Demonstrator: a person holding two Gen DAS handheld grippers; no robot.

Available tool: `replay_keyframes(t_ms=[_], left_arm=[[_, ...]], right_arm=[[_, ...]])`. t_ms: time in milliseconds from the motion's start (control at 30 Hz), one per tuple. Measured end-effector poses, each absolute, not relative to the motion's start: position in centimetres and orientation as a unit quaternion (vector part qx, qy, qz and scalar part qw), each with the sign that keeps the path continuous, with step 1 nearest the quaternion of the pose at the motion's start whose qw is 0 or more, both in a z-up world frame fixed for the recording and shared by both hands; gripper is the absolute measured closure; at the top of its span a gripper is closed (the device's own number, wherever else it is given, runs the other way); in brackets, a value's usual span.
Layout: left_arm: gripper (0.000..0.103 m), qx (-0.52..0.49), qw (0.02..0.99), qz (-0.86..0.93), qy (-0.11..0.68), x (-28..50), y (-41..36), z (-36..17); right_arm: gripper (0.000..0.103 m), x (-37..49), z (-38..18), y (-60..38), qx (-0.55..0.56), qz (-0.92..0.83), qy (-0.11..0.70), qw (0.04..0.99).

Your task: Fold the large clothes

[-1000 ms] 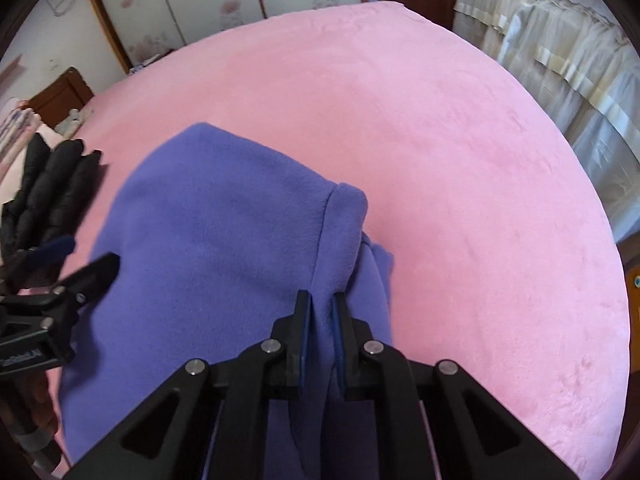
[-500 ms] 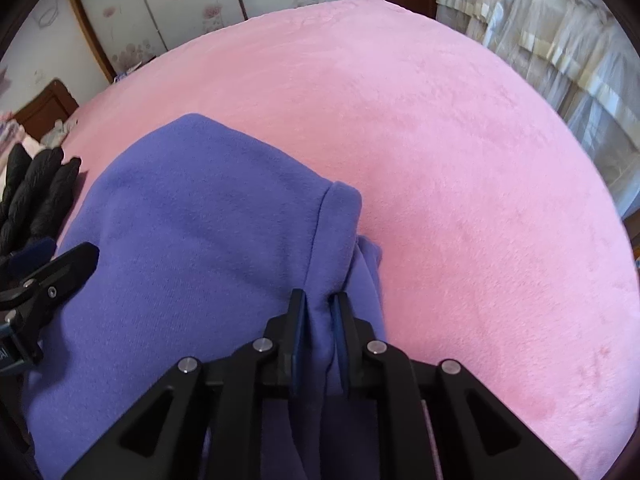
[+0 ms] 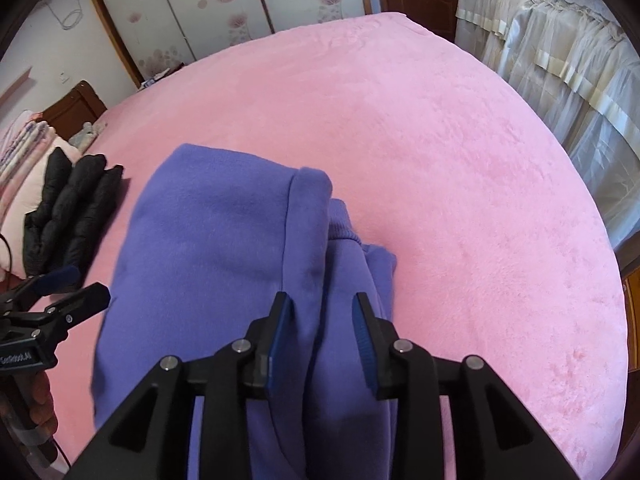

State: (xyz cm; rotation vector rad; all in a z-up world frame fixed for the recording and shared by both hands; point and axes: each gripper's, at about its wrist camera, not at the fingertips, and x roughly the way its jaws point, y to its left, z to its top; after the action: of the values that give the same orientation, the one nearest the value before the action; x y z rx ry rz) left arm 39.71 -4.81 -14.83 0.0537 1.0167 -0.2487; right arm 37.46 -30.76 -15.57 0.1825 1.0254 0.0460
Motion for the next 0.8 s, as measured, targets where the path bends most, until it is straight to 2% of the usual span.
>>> replay_keyframes(t_ms=[67, 133, 200, 300, 367, 567, 800], left_arm=[[0.001, 0.008, 0.861, -0.131, 0.491, 39.3, -3.6, -14.7], [0.001, -0.012, 0.855, -0.15, 0.496, 39.0, -2.5, -14.7], [0.001, -0.029, 0.846, -0.171, 0.504, 38.6, -1.7, -15.1], [0.001, -0.053, 0.83, -0.202, 0.517, 38.3, -0.6, -16.3], [0.001, -0.064, 0.82, -0.216, 0.526, 38.2, -0.3, -17.4], [0.001, -0.121, 0.789, -0.26, 0.543, 38.6, 0.2, -20.1], [0.0, -0.138, 0.764, -0.29, 0.56, 39.1, -1.5, -22.1]], right_arm=[[0.063, 37.0, -14.8, -30.5, 0.092, 0.032, 0.486, 0.869], [0.05, 36.5, -13.9, -30.8, 0.103, 0.047, 0.481, 0.869], [0.024, 36.0, -13.1, -31.0, 0.111, 0.057, 0.473, 0.872], [0.008, 35.1, -11.8, -31.7, 0.125, 0.083, 0.456, 0.877], [0.005, 34.9, -11.7, -32.6, 0.137, 0.093, 0.46, 0.872], [0.005, 35.1, -14.1, -34.9, 0.149, 0.084, 0.499, 0.85], [0.005, 34.5, -15.3, -35.1, 0.177, 0.128, 0.489, 0.844]])
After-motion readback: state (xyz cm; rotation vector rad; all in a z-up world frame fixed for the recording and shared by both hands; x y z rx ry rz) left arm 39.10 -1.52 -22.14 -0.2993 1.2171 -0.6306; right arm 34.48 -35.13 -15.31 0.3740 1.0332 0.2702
